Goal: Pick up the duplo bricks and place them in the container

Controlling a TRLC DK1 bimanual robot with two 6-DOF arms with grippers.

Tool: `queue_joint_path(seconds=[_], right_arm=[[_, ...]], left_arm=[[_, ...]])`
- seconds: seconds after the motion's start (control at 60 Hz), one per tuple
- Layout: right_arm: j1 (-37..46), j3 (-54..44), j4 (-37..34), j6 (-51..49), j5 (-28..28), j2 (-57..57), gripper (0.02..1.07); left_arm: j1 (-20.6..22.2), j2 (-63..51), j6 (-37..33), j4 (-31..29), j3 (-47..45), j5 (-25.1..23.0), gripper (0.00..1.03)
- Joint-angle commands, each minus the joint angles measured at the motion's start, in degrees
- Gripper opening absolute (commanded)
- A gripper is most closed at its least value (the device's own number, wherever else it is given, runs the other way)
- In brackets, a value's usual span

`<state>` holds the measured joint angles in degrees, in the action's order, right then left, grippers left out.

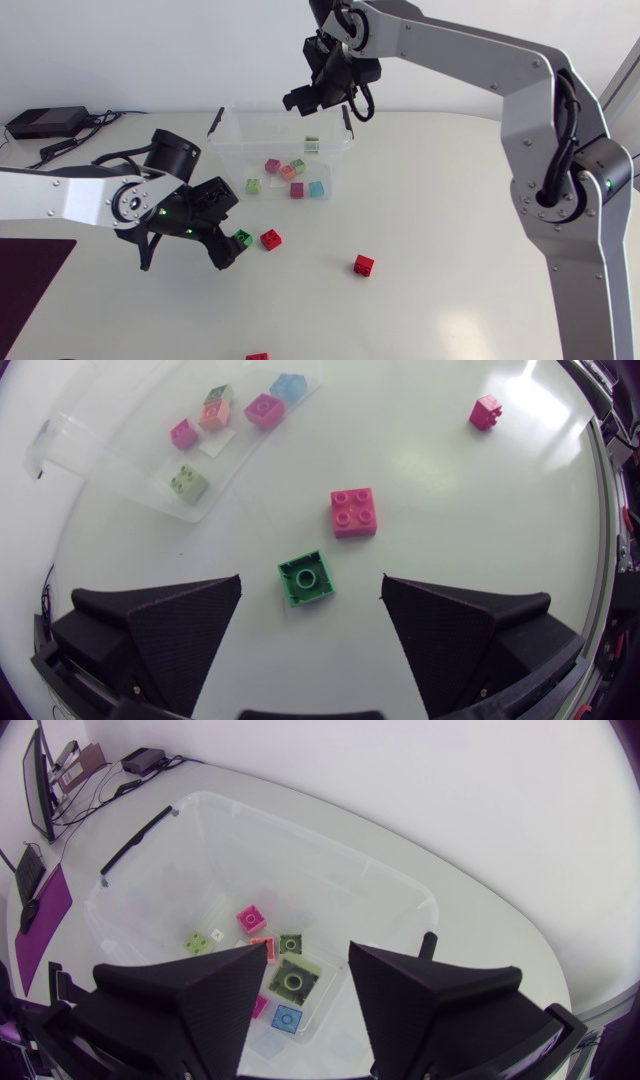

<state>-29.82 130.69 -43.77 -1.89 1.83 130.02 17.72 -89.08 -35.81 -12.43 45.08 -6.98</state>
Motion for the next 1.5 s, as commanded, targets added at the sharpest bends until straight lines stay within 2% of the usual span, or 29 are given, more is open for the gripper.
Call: queue_joint_path(seconds=[0.0, 0.117, 0.2, 0.283, 0.383, 0.433, 0.467, 0.483, 0.517, 0.533, 0.683, 0.783, 0.883, 1.033, 1.233, 1.317, 1.4, 1.483], right_arm=[[0.2, 2.02, -1.5, 1.45, 0.64, 0.68, 0.89], [0.29, -0.88, -2.02, 1.45, 0.64, -3.1, 0.89], [-0.15, -7.03, -1.58, 1.45, 0.55, -8.38, 0.89], [-0.85, -17.75, 1.05, 1.19, 0.46, -16.46, 0.89], [-1.73, -31.73, 3.87, 0.75, 0.2, -26.74, 0.89], [-1.73, -38.14, 4.92, 0.4, -0.07, -31.4, 0.89], [-1.73, -44.91, 5.36, 0.04, -0.51, -35.71, 0.89], [-1.64, -45.79, 5.36, -0.04, -0.51, -36.24, 0.89], [-1.73, -50.1, 5.71, -0.75, -1.3, -38.7, 0.89], [-1.73, -53.09, 6.5, -1.8, -2.18, -40.28, 0.89], [-1.29, -68.91, 10.02, -9.54, -3.85, -46.61, 0.89], [-1.11, -74.88, 10.99, -13.67, -5.96, -47.22, 0.89], [-2.26, -79.63, 13.97, -18.15, -6.22, -45.55, 0.89], [-1.73, -79.72, 16.87, -22.28, -6.66, -40.1, 0.89], [-2.7, -77.78, 16.35, -24.3, -9.12, -34.3, 0.88], [-2.96, -77.34, 16.87, -24.65, -9.82, -31.93, 0.79], [-2.96, -77.08, 17.93, -24.65, -9.91, -29.91, 0.77], [-2.96, -77.08, 18.9, -24.65, -10.44, -28.68, 0.66]], left_arm=[[0.39, -3.38, 1.36, 1.88, 0.71, 1.09, 0.98], [0.74, -7.25, 3.29, 3.55, 2.21, 2.5, 0.96], [1.09, -9.97, 4.17, 4.08, 3.35, 3.64, 0.94], [1.18, -11.82, 4.88, 4.34, 4.31, 3.91, 0.92], [1.18, -14.11, 5.58, 4.69, 5.55, 4.26, 0.84], [1.09, -15.51, 5.93, 4.69, 6.34, 4.52, 0.72], [0.83, -16.39, 6.37, 4.69, 6.86, 4.52, 0.51], [0.83, -16.48, 6.54, 4.69, 6.86, 4.52, 0.47], [0.74, -16.83, 6.9, 4.69, 7.13, 4.52, 0.3], [0.65, -16.83, 7.25, 4.69, 7.13, 4.52, 0.28], [1.18, -15.51, 7.07, 4.6, 6.07, 4.61, 0.27], [1.18, -11.47, 7.25, 4.16, 5.37, 4.61, 0.26], [1.09, -4.44, 7.42, 0.38, 6.16, 4.61, 0.26], [1.36, 3.38, 9.01, -3.48, 8.09, 4.52, 0.26], [1.71, 9.54, 14.19, -4.19, 12.14, 3.99, 0.26], [0.92, 9.8, 16.83, -3.57, 14.95, 3.2, 0.26], [0.65, 9.45, 18.67, -1.2, 16.71, 3.12, 0.26], [0.65, 8.66, 20.34, 0.38, 18.38, 2.85, 0.26]])
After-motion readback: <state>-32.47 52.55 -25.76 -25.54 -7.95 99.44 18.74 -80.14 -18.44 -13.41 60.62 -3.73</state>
